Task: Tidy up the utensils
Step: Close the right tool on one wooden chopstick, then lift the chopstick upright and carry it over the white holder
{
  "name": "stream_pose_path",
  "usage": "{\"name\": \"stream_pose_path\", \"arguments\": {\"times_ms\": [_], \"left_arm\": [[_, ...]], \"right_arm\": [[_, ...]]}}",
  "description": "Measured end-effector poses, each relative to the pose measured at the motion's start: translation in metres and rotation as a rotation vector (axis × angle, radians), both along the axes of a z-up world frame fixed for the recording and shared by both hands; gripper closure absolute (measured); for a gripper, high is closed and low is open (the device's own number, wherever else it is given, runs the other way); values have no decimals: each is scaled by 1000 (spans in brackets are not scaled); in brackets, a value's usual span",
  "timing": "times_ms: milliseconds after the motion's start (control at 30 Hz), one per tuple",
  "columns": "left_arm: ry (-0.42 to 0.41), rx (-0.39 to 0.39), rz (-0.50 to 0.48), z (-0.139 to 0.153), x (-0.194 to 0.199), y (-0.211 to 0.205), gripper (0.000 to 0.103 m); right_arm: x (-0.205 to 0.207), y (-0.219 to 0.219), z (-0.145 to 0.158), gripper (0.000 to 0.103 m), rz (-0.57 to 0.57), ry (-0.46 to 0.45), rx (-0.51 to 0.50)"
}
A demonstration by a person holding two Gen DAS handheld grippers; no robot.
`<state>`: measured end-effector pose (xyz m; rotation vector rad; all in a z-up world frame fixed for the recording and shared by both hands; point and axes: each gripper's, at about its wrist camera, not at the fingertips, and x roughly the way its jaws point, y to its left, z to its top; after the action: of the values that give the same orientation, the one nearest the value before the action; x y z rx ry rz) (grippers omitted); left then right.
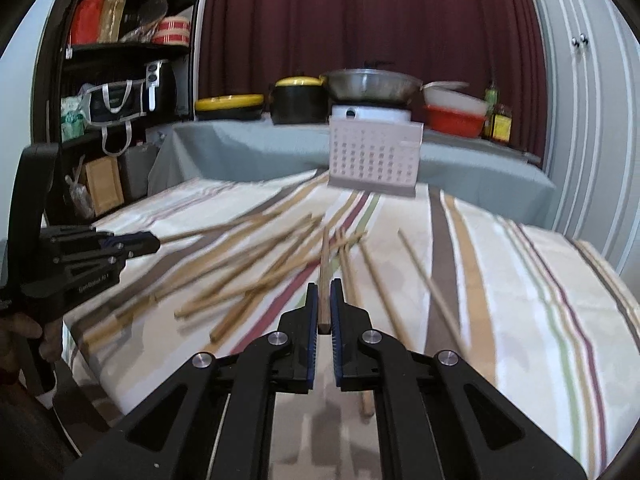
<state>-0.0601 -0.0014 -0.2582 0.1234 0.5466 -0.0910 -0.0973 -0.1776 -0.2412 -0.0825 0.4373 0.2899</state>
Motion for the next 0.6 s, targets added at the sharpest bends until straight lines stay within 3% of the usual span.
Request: {"name": "stream_pose_path", "arguments": {"times_ms": [600], "left_arm": [[-155,-77,29,86,9,16,97]], "right_arm": [[31,-7,84,96,-18,-220,38]]}}
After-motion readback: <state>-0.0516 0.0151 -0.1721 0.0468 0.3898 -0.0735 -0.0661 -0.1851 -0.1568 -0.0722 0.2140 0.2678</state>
